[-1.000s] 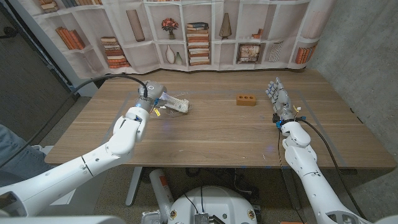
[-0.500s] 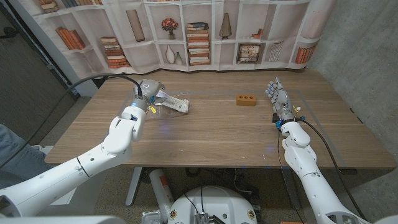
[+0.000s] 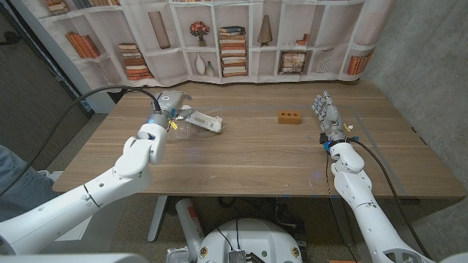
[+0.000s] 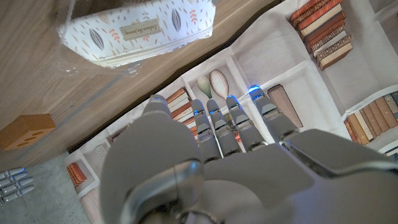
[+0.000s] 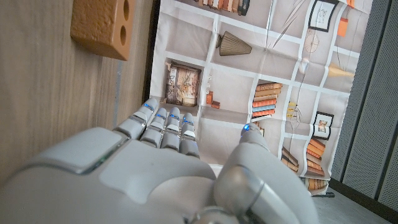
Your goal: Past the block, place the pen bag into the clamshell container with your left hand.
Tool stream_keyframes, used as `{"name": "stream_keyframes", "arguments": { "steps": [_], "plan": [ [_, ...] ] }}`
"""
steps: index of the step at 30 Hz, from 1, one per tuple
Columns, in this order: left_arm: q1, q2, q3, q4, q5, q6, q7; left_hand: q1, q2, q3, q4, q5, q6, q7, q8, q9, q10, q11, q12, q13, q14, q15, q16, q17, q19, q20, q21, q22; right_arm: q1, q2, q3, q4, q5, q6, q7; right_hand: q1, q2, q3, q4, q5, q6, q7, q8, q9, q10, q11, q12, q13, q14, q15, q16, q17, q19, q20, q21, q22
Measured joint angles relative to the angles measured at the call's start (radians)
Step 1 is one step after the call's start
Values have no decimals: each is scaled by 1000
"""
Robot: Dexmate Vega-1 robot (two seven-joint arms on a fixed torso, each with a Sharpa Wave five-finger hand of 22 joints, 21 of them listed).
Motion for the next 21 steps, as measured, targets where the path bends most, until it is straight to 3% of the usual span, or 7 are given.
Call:
{"name": "stream_keyframes", "arguments": {
  "steps": [13, 21],
  "plan": [
    [3, -26, -34, -1, -102, -2, 76, -37, 37, -1, 34, 0, -11, 0, 0, 0, -5, 5, 11, 0, -8, -1, 4, 0, -28, 19, 0, 0, 11, -3, -3, 0, -4, -4, -5, 0, 0, 0, 0, 0, 4, -4, 0, 0, 9, 2, 0, 0, 4, -4, 0, 0, 0, 0, 0, 0],
    [3, -41, -54, 7, -177, -15, 127, -53, 53, -6, 45, 0, -25, -14, 0, 0, -5, 5, 11, 0, -16, 1, 4, 0, -52, 20, 0, 0, 21, -5, -6, 5, -9, -10, -9, 0, 0, 4, -4, 0, 4, -4, 0, 0, 9, 2, 0, 0, 7, -7, 0, 0, 7, 0, 0, 0]
  ]
}}
